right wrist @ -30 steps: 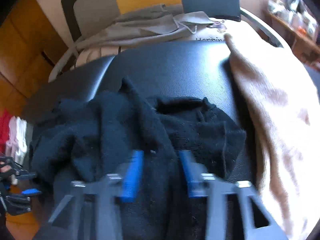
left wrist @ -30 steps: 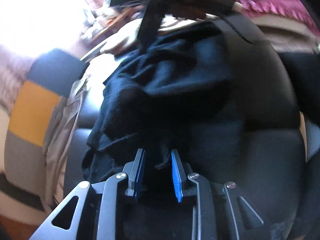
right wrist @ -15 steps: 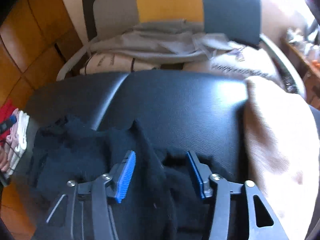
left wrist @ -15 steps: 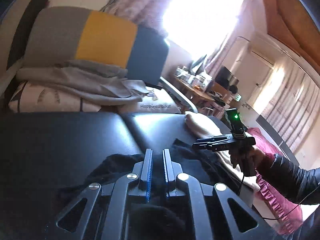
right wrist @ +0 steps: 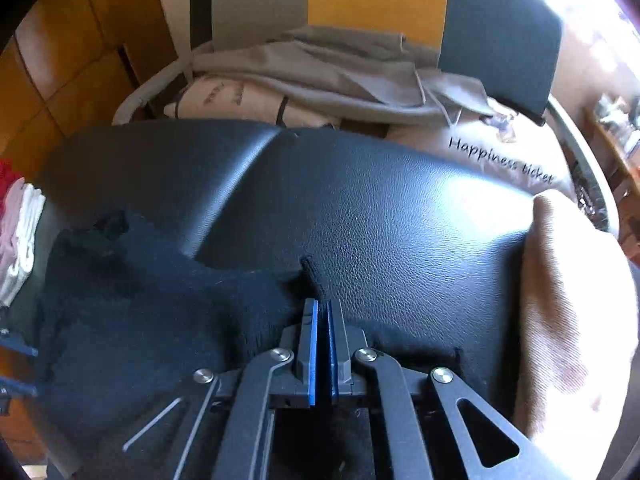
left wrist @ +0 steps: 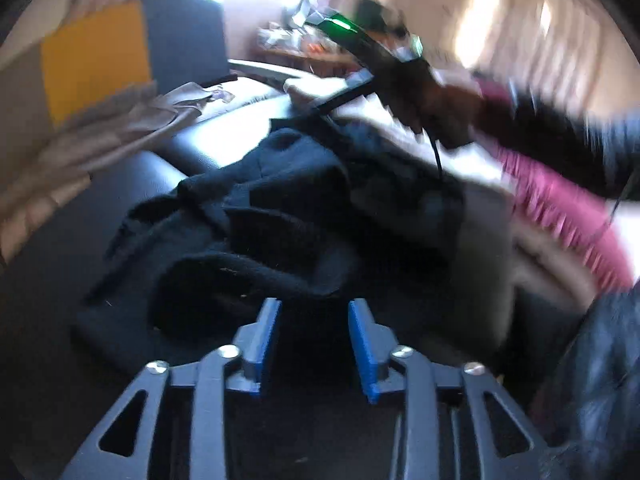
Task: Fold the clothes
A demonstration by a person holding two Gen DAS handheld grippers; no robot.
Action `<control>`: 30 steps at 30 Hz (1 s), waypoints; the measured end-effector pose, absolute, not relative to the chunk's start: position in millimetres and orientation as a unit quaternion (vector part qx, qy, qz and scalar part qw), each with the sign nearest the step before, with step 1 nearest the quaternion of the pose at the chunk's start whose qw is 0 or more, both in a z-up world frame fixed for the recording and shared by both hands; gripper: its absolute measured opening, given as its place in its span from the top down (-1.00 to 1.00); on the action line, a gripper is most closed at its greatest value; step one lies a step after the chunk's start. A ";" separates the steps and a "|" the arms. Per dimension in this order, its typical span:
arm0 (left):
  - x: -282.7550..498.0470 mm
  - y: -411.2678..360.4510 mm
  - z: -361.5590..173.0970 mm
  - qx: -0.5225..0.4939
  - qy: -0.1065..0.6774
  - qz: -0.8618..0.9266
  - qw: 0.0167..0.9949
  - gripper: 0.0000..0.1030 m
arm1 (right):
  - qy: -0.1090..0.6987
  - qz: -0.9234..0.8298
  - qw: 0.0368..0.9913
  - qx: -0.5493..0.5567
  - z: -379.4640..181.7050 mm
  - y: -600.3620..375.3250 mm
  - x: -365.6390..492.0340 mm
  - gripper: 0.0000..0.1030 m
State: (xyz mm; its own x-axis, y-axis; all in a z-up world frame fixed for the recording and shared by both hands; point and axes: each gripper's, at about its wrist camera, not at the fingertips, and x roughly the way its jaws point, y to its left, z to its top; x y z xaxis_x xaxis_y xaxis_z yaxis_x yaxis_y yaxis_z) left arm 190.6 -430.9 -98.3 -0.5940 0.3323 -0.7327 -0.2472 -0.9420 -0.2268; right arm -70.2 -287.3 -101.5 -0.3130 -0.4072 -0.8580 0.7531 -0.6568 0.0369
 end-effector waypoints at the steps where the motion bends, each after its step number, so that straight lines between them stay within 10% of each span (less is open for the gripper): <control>1: 192.6 -437.1 -96.7 -0.411 -0.087 0.893 0.160 -0.02 | 0.187 -0.792 0.368 0.450 -97.2 -283.6 -67.4 0.91; 7: 184.1 -446.8 -115.6 -0.411 -0.213 0.873 0.152 -0.45 | 0.157 -0.818 0.357 0.423 -73.8 -256.7 -56.0 0.91; 19: 160.3 -464.0 -153.2 -0.406 -0.442 0.789 0.127 -0.32 | 0.090 -0.841 0.349 0.404 -57.5 -204.9 -27.8 0.91; 24: 165.1 -464.8 -152.2 -0.416 -0.464 0.781 0.043 0.24 | 0.078 -0.845 0.350 0.397 -56.7 -196.5 -22.0 0.91; 30: 182.6 -455.6 -144.2 -0.392 -0.453 0.800 0.025 0.01 | 0.061 -0.848 0.358 0.386 -50.1 -183.7 -8.1 0.91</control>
State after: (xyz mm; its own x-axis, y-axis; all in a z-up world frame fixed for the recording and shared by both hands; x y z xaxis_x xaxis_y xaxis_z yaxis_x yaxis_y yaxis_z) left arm 182.6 -455.6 -144.2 -0.6915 0.3958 -0.6043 0.3148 -0.5879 -0.7452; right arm -8.1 -183.7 -50.1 -0.4453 -0.5604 -0.6983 0.6541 -0.7362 0.1736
